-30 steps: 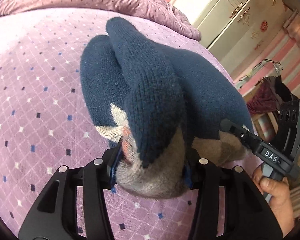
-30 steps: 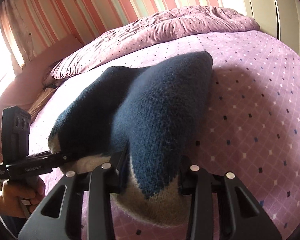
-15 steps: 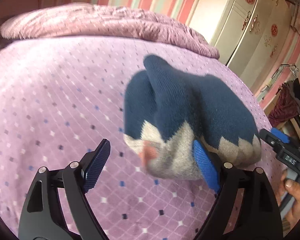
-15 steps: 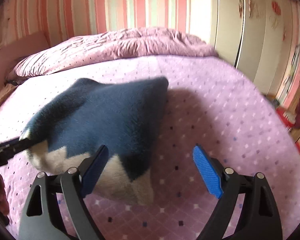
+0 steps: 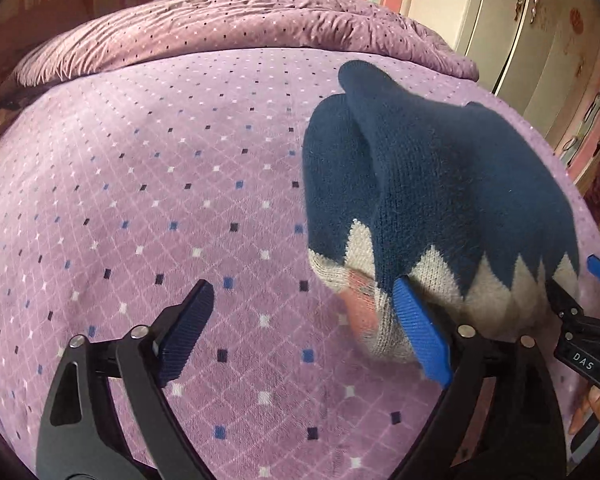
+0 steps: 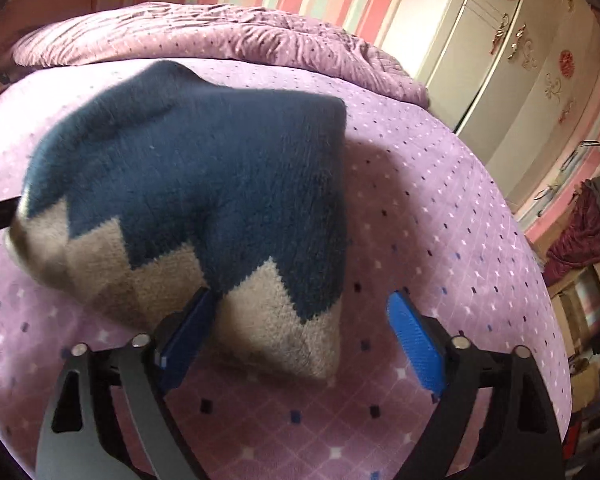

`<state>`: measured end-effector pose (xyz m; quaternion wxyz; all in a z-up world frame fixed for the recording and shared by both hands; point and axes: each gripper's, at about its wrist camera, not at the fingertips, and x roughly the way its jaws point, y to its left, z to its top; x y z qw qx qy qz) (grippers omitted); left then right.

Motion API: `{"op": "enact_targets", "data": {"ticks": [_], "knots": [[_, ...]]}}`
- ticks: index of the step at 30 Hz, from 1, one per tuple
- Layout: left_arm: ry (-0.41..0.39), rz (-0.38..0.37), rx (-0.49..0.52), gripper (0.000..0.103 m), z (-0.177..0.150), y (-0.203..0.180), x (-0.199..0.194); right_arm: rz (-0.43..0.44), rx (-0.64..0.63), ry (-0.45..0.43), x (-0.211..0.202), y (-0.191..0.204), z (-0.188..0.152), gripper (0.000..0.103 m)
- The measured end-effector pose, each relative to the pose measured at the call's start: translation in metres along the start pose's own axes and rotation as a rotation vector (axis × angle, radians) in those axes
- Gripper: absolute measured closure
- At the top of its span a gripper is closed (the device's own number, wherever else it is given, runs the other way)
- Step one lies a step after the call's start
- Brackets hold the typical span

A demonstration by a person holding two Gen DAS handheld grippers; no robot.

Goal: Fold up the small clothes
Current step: 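Open both grippers and pull them back from the folded sweater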

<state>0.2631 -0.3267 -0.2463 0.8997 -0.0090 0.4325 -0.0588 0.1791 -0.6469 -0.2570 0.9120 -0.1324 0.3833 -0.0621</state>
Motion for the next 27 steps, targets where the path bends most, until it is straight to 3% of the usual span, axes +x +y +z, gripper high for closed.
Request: {"op": "enact_targets", "data": {"ticks": [4, 6, 10, 11, 12, 16, 20, 25, 27], "knots": [[0.002, 0.001, -0.001, 0.009, 0.005, 0.001, 0.002, -0.021, 0.041, 0.015, 0.002, -0.002, 0.002, 0.006], [-0.014, -0.034, 0.002, 0.015, 0.008, 0.003, -0.009, -0.021, 0.060, 0.009, -0.007, -0.004, 0.007, 0.006], [-0.051, -0.024, -0.011, 0.015, 0.017, 0.019, -0.039, -0.003, 0.068, -0.096, -0.063, -0.002, 0.013, 0.006], [-0.062, -0.025, -0.023, 0.009, 0.019, 0.024, -0.049, -0.002, 0.063, -0.110, -0.077, 0.001, 0.013, 0.006], [-0.077, -0.020, -0.035, 0.003, 0.022, 0.032, -0.062, 0.005, 0.058, -0.127, -0.096, 0.005, 0.014, 0.005], [-0.161, -0.032, 0.002, 0.003, 0.025, 0.057, -0.120, 0.040, 0.074, -0.175, -0.158, 0.022, 0.010, 0.002], [-0.285, 0.068, 0.138, 0.003, 0.016, 0.090, -0.192, 0.071, 0.138, -0.142, -0.205, 0.050, 0.006, 0.002], [-0.250, 0.101, 0.132, 0.003, -0.013, 0.143, -0.249, 0.130, 0.168, -0.125, -0.255, 0.106, 0.000, 0.002], [-0.241, 0.102, 0.140, 0.003, -0.029, 0.160, -0.266, 0.104, 0.154, -0.119, -0.272, 0.131, -0.002, 0.002]]}}
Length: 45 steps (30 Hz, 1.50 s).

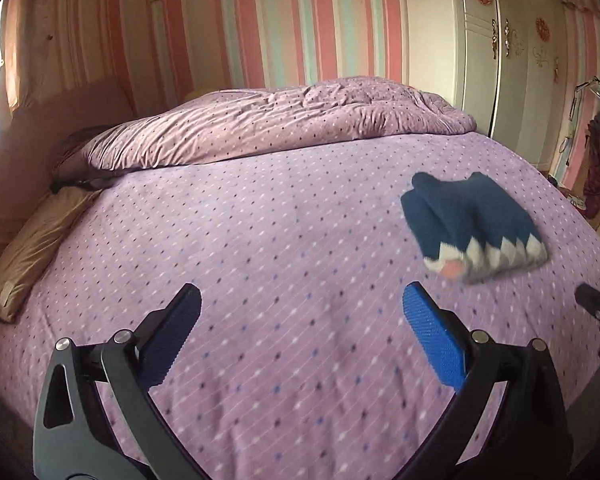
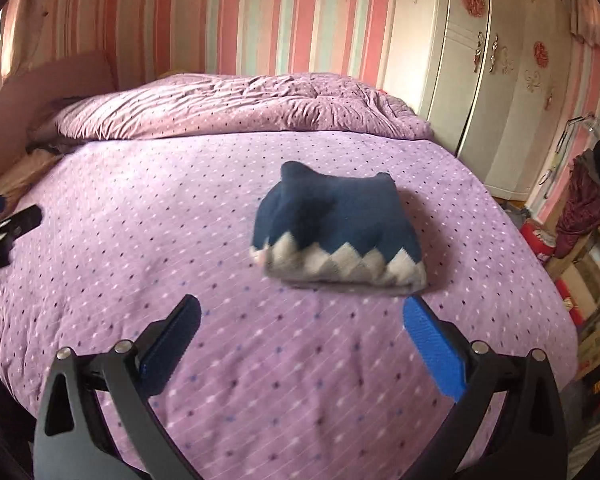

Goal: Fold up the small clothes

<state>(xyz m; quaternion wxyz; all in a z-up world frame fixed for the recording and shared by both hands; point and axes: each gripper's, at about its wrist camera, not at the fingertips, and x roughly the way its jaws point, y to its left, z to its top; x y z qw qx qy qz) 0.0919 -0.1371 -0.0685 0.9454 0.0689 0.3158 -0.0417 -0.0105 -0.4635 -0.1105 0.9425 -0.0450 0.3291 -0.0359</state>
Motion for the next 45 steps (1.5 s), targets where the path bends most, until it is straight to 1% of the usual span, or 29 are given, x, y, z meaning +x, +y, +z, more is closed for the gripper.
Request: {"op": "enact_targets", "data": {"ticks": [2, 3, 5, 6, 7, 10, 14, 19, 26, 32, 40, 42, 45], "knots": [[0.023, 0.024, -0.003, 0.003, -0.012, 0.012, -0.012, -0.023, -0.020, -0.007, -0.014, 0.022, -0.003, 0.002], [0.037, 0.030, -0.012, 0.003, -0.020, 0.018, -0.019, -0.014, -0.030, -0.003, -0.021, 0.033, -0.005, 0.002], [0.053, 0.019, -0.029, 0.003, -0.032, 0.027, -0.030, -0.006, -0.037, 0.008, -0.029, 0.046, -0.006, 0.002], [0.057, 0.007, -0.044, 0.003, -0.036, 0.031, -0.033, 0.004, -0.041, 0.000, -0.037, 0.053, -0.007, 0.002], [0.059, -0.008, -0.065, 0.003, -0.042, 0.036, -0.038, 0.010, -0.044, -0.007, -0.042, 0.057, -0.007, 0.002], [0.065, -0.010, -0.083, 0.003, -0.056, 0.045, -0.049, 0.028, -0.063, -0.022, -0.059, 0.070, -0.005, 0.002], [0.051, 0.024, -0.082, 0.003, -0.065, 0.058, -0.064, 0.052, -0.066, -0.040, -0.078, 0.079, -0.003, 0.002], [0.025, 0.012, -0.117, 0.003, -0.065, 0.072, -0.080, 0.061, -0.060, -0.058, -0.090, 0.084, -0.007, 0.002], [-0.001, 0.050, -0.110, 0.003, -0.059, 0.073, -0.086, 0.094, -0.015, -0.063, -0.092, 0.080, -0.007, 0.002], [-0.003, 0.033, -0.136, 0.003, -0.056, 0.074, -0.088, 0.090, -0.016, -0.074, -0.094, 0.078, -0.002, 0.002], [-0.005, 0.061, -0.150, 0.003, -0.055, 0.079, -0.089, 0.103, -0.017, -0.082, -0.095, 0.077, 0.000, 0.002], [-0.007, 0.070, -0.157, 0.003, -0.055, 0.081, -0.090, 0.113, -0.016, -0.084, -0.095, 0.075, 0.000, 0.002], [-0.012, 0.090, -0.158, 0.003, -0.054, 0.082, -0.091, 0.161, 0.005, -0.095, -0.097, 0.073, 0.000, 0.002]]}}
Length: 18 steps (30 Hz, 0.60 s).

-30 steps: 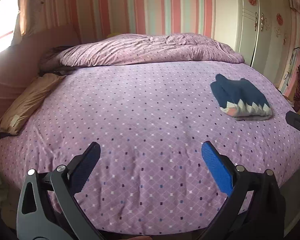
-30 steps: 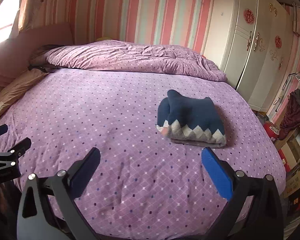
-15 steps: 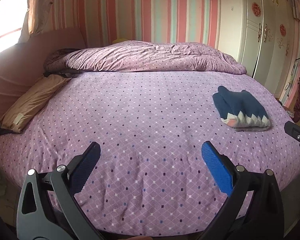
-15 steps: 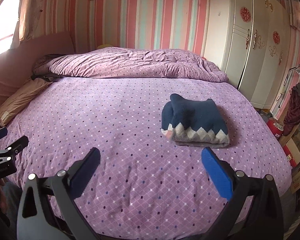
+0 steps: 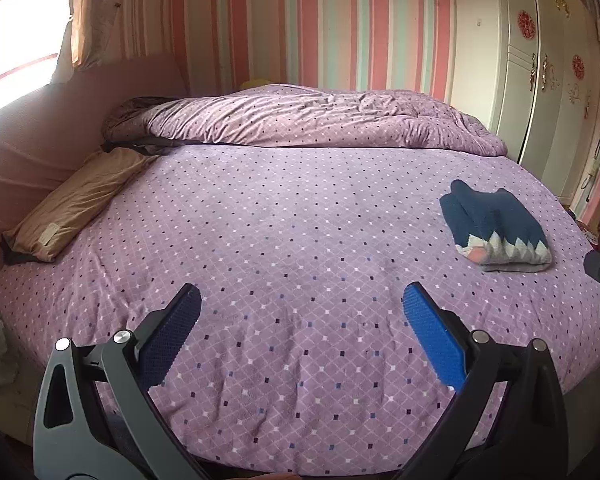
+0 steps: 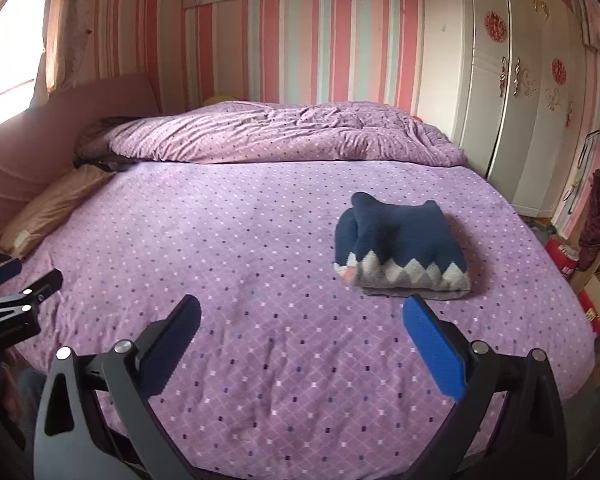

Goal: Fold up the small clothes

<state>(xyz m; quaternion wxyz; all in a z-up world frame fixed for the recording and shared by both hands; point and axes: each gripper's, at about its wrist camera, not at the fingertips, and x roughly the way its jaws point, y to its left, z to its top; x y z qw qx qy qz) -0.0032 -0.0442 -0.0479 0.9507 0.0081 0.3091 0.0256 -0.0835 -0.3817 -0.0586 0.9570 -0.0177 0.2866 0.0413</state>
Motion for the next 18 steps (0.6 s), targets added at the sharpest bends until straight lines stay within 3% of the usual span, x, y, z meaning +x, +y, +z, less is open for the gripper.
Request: {"op": "enact_targets", "data": {"ticks": [18], "knots": [[-0.014, 0.019, 0.001, 0.003, 0.0014, -0.0039, -0.0075, 0.027, -0.007, -0.007, -0.0019, 0.0016, -0.0042, 0.002]]}}
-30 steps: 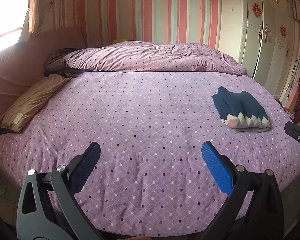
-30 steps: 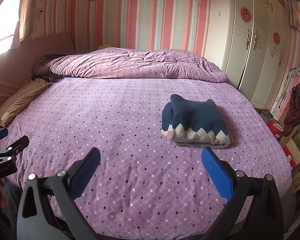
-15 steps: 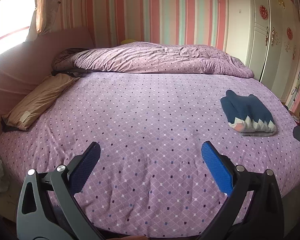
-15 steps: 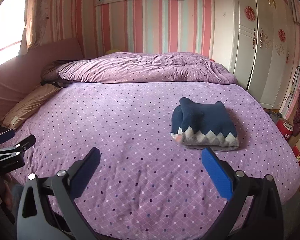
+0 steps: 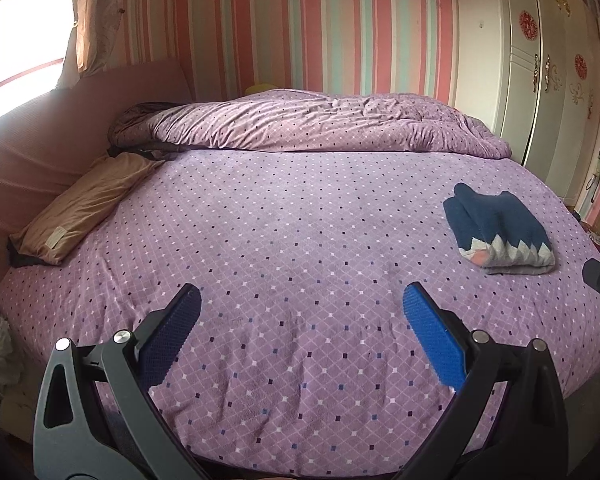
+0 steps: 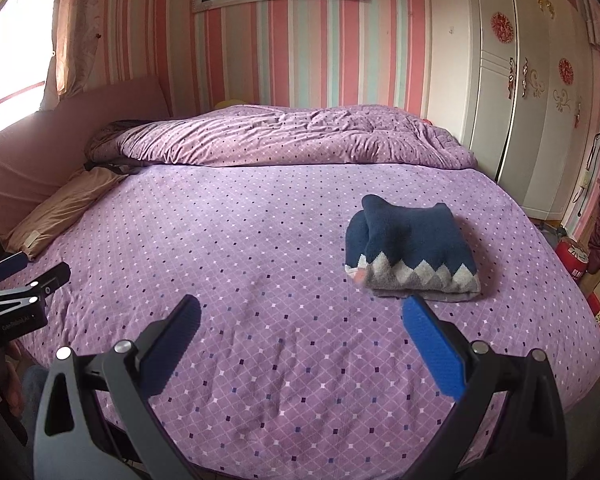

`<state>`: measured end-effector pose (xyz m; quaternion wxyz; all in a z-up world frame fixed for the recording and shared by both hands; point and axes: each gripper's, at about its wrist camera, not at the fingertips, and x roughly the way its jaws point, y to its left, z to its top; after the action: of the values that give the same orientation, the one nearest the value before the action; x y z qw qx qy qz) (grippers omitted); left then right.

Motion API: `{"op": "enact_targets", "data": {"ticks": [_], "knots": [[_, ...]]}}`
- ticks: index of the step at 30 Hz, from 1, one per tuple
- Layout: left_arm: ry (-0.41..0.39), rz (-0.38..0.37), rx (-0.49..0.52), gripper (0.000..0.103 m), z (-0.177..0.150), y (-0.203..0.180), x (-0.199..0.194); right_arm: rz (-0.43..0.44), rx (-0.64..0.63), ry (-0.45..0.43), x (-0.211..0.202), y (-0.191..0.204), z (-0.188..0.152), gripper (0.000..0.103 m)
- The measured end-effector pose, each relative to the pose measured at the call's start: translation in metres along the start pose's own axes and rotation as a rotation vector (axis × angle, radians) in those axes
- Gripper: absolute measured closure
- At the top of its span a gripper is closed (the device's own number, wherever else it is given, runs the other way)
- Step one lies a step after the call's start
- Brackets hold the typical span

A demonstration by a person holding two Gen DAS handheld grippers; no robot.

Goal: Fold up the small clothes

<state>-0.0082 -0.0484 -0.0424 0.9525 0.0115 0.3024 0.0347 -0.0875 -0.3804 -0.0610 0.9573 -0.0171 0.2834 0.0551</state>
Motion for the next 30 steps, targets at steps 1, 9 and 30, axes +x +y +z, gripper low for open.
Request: {"op": "enact_targets", "data": {"ticks": [1, 9, 30], "knots": [[-0.001, 0.000, 0.000, 0.003, 0.0001, 0.0005, -0.0002, 0.001, -0.001, 0.001, 0.0002, 0.0000, 0.0000, 0.002], [-0.008, 0.022, 0.010, 0.003, 0.0001, -0.0001, -0.0018, -0.010, -0.004, 0.005, 0.0016, 0.0018, -0.0022, 0.002], [-0.001, 0.001, -0.003, 0.003, 0.0024, 0.0033, -0.0046, -0.004, -0.012, 0.012, 0.0027, 0.0036, -0.0037, 0.002]]}}
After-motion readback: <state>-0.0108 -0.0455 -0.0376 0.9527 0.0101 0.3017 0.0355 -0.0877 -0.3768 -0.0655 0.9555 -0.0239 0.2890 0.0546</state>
